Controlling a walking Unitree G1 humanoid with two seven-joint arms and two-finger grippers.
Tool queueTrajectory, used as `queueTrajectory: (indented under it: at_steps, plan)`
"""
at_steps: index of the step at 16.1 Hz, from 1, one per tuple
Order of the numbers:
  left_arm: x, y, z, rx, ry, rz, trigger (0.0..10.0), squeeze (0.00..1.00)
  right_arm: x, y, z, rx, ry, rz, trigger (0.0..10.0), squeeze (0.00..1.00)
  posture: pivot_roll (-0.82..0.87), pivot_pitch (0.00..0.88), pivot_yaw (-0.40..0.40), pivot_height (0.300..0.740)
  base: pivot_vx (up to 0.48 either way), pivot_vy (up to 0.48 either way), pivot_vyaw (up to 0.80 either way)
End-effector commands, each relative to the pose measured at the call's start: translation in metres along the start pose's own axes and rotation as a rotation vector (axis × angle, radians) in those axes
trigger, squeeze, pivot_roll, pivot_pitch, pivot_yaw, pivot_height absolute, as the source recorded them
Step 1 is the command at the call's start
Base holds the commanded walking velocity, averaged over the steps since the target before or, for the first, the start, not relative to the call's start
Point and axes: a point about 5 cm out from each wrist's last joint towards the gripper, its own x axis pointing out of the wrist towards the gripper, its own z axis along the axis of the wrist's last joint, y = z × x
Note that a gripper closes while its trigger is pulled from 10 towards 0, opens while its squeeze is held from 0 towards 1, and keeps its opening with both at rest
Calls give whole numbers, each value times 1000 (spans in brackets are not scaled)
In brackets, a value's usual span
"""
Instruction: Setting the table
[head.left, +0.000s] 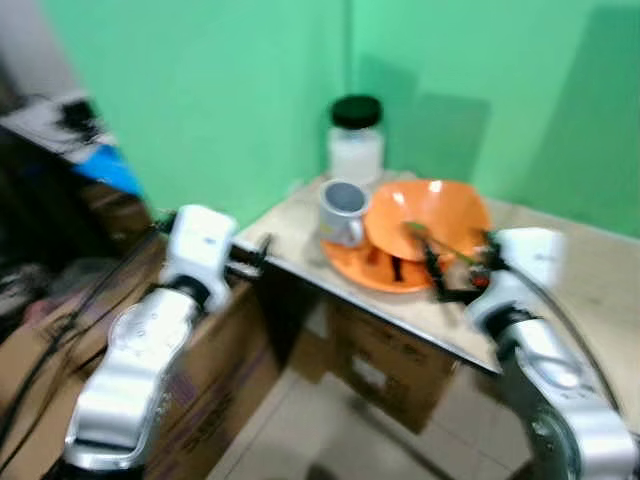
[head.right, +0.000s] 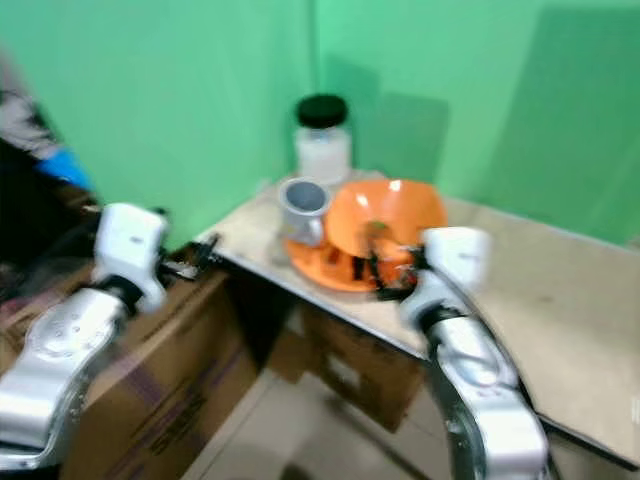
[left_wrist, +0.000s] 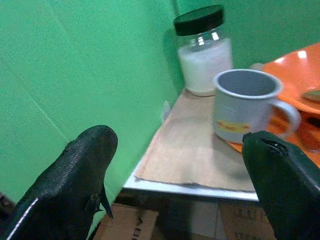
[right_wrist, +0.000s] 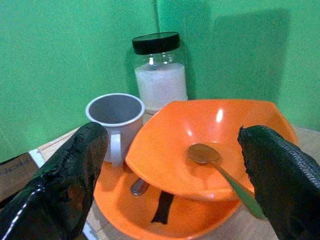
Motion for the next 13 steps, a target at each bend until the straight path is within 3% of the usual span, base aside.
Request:
queueTrajectory:
  at_steps: [1,6,9,10,12,13]
  plan:
    - [2,-4,5,2,-20,-16,10000,0,0,-7,3,-22,-17,-25,10000,0,99,0,86,740,304,0,0]
    - [1,-1,5,27,-22,-26,10000,0,12,1,18,-36,-1,25,10000,0,103,0,91,740,293,0,0]
    - [3,-5,9,42,-37,-93,10000,0,26,2,34,-34,24,13,10000,0,83,0,106,740,0,0,0]
    - [5,-7,9,52,-39,-124,10000,0,35,4,38,-40,60,40,10000,0,73,0,108,740,0,0,0]
    - [9,-11,9,69,-32,-201,10000,0,55,8,34,-64,256,98,10000,0,55,0,111,740,0,0,0]
    - [10,-12,9,78,-27,-229,10000,0,60,9,33,-73,305,106,10000,0,50,0,113,740,0,0,0]
